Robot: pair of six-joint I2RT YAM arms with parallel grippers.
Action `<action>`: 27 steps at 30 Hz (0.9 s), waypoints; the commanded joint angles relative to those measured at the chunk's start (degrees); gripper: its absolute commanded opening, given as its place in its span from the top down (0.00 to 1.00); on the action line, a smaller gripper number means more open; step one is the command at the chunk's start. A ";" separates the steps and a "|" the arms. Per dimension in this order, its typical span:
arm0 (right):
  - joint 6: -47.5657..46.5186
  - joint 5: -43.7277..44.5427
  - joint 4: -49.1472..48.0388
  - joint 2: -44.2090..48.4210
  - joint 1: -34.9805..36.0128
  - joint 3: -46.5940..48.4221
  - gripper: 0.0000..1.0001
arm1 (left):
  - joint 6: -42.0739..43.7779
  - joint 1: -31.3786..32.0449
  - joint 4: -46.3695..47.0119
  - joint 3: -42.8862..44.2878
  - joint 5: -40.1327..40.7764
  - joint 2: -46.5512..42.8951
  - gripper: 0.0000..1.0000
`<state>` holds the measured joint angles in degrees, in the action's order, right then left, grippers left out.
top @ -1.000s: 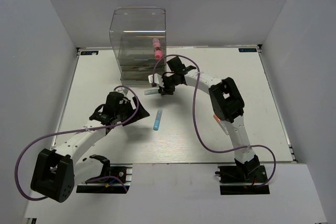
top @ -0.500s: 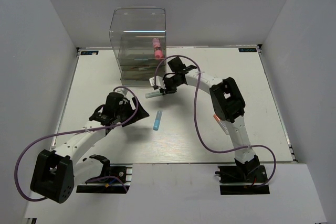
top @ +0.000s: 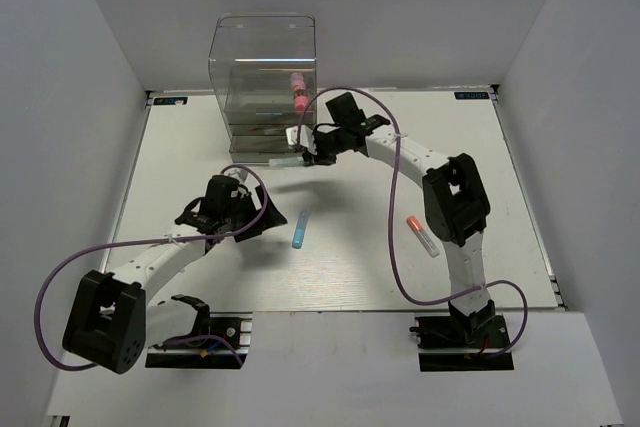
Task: Sort the stationery into containers
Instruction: Place the stationery into the container
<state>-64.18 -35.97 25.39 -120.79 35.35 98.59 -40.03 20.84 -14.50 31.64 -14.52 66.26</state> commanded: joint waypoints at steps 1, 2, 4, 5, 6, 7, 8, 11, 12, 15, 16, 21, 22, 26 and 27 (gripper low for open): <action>5.91 2.64 -7.70 1.53 -0.11 2.66 1.00 | 1.18 0.25 1.49 2.29 -1.56 0.01 0.08; 6.26 4.57 -8.59 1.35 -0.20 3.01 1.00 | 1.18 0.25 1.49 2.29 -1.56 0.53 0.08; 6.79 6.51 -10.70 0.83 -0.11 3.63 0.99 | 1.18 0.25 2.02 2.29 -2.08 1.06 0.08; 6.70 8.78 -10.80 -1.27 -0.11 6.24 0.99 | 1.18 0.25 2.02 2.29 -2.09 1.06 0.08; 6.62 9.24 -10.19 -2.16 -0.11 7.40 0.98 | 1.18 0.25 2.54 2.29 -2.70 1.06 0.08; 6.53 9.77 -9.83 -3.99 -0.02 9.59 0.98 | 1.18 0.25 2.55 2.29 -2.70 1.59 0.08; 6.35 11.43 -9.48 -5.93 -0.02 11.96 0.98 | 1.18 0.25 3.16 2.29 -3.22 2.11 0.07; 5.21 12.94 -8.86 -9.63 0.15 15.75 0.95 | 1.71 0.25 3.78 3.42 -4.02 3.96 0.03; 4.86 13.20 -8.78 -10.59 0.24 16.11 0.90 | 2.23 0.25 3.78 3.43 -4.02 4.49 0.03; 4.42 13.20 -9.48 -11.13 -0.02 16.11 0.84 | 2.76 0.78 2.56 5.01 -4.02 6.33 0.02; 4.07 13.20 -9.83 -11.13 0.24 14.89 0.80 | 2.77 1.39 2.55 5.62 -4.02 6.86 0.02; 4.06 14.78 -11.06 -11.31 0.15 13.21 0.61 | 2.77 2.71 2.55 7.56 -4.02 10.02 0.02; 4.24 14.70 -11.23 -11.22 -0.19 13.12 0.55 | 3.29 3.24 1.94 8.87 -4.02 10.55 0.02; 5.29 13.64 -11.59 -10.43 -0.11 12.16 0.46 | 3.81 4.46 1.32 10.37 -3.50 13.71 0.02; 5.56 13.29 -11.68 -10.08 -0.11 10.94 0.46 | 3.82 4.47 0.54 11.07 -3.49 14.24 0.02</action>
<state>-59.70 -21.78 15.90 -132.77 35.35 111.00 -37.50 24.64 -12.93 40.03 -17.61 79.61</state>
